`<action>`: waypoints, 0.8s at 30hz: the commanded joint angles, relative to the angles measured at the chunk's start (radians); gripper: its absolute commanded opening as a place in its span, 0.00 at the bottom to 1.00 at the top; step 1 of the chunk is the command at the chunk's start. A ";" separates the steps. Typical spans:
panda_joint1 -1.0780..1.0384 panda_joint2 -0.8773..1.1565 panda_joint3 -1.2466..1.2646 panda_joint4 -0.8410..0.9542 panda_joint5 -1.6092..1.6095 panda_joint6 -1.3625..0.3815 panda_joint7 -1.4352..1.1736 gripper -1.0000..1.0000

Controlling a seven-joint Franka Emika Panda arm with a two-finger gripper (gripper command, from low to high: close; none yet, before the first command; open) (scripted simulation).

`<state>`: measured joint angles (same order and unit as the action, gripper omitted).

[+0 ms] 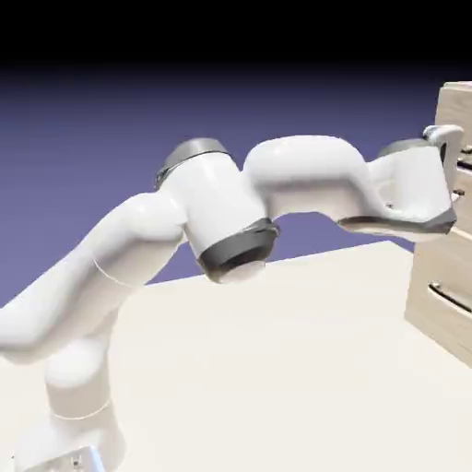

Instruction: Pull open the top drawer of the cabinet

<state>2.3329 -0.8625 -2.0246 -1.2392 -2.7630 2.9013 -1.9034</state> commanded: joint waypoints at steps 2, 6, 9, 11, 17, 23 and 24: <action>0.049 -0.031 -0.028 0.073 0.028 0.024 -0.040 0.50; 0.129 -0.082 -0.074 0.193 0.074 0.063 -0.107 0.50; 0.106 -0.069 -0.059 0.156 0.057 0.050 -0.088 0.00; 0.058 -0.042 -0.028 0.084 0.024 0.024 -0.051 0.00; -0.096 0.041 0.067 -0.133 -0.045 -0.048 0.048 0.00; -0.277 0.128 0.185 -0.351 -0.094 -0.111 0.144 0.00; -0.311 0.143 0.207 -0.387 -0.099 -0.120 0.159 0.00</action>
<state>2.0216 -0.7191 -1.8174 -1.6261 -2.8618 2.7806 -1.7449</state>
